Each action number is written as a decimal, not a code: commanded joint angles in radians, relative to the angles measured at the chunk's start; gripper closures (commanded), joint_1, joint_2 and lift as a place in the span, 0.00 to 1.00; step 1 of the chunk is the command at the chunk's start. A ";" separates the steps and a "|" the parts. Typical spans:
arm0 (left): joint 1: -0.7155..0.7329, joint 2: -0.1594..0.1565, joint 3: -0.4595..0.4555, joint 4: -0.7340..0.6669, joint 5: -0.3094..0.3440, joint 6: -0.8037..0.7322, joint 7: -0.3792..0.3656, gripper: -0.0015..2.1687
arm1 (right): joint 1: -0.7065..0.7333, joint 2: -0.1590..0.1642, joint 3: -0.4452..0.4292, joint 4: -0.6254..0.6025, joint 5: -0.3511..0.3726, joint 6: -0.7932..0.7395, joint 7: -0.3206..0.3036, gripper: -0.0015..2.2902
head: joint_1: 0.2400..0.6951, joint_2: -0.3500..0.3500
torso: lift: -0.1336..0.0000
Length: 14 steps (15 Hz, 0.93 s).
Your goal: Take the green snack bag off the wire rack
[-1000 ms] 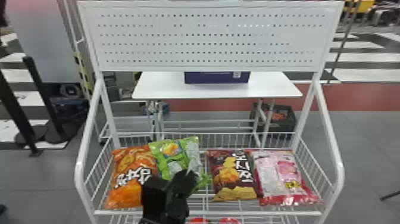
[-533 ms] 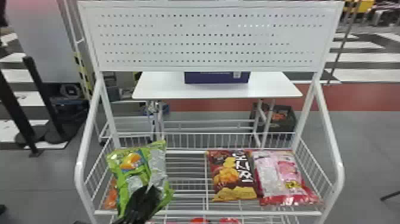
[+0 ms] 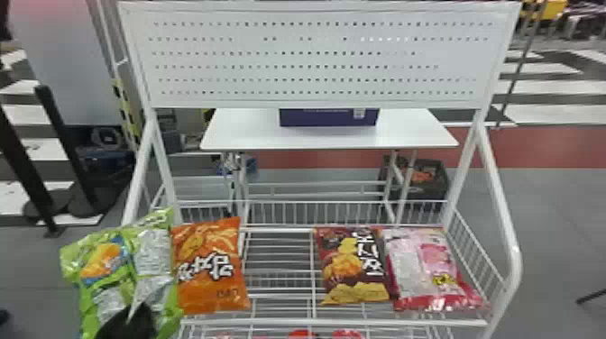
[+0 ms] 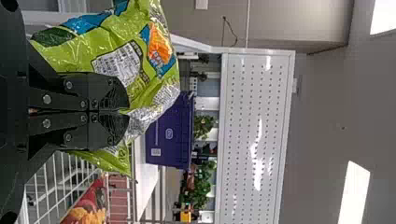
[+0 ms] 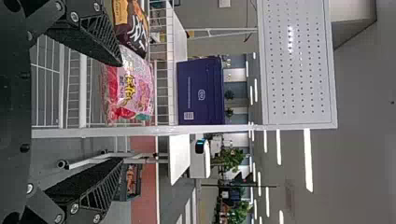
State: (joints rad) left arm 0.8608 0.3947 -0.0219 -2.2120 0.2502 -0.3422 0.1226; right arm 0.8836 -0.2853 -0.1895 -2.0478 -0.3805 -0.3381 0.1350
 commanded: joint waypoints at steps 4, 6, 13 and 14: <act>0.049 -0.031 0.086 0.081 0.041 -0.113 -0.014 0.82 | -0.002 -0.003 0.001 0.011 -0.001 0.003 0.000 0.08 | 0.57 0.50 | 1.00; 0.053 -0.042 0.109 0.091 0.049 -0.116 -0.021 0.82 | -0.003 -0.003 0.001 0.012 -0.001 0.003 0.000 0.08 | 0.57 0.50 | 1.00; 0.061 -0.043 0.122 0.080 0.058 -0.119 -0.038 0.82 | -0.003 -0.003 0.002 0.009 -0.001 0.003 0.000 0.08 | 0.57 0.50 | 1.00; 0.061 -0.043 0.122 0.080 0.058 -0.119 -0.040 0.82 | -0.003 -0.003 0.002 0.009 -0.001 0.003 0.000 0.08 | 0.57 0.50 | 1.00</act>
State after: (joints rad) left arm 0.9219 0.3512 0.0997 -2.1321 0.3083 -0.4624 0.0833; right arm 0.8803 -0.2879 -0.1872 -2.0380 -0.3813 -0.3351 0.1350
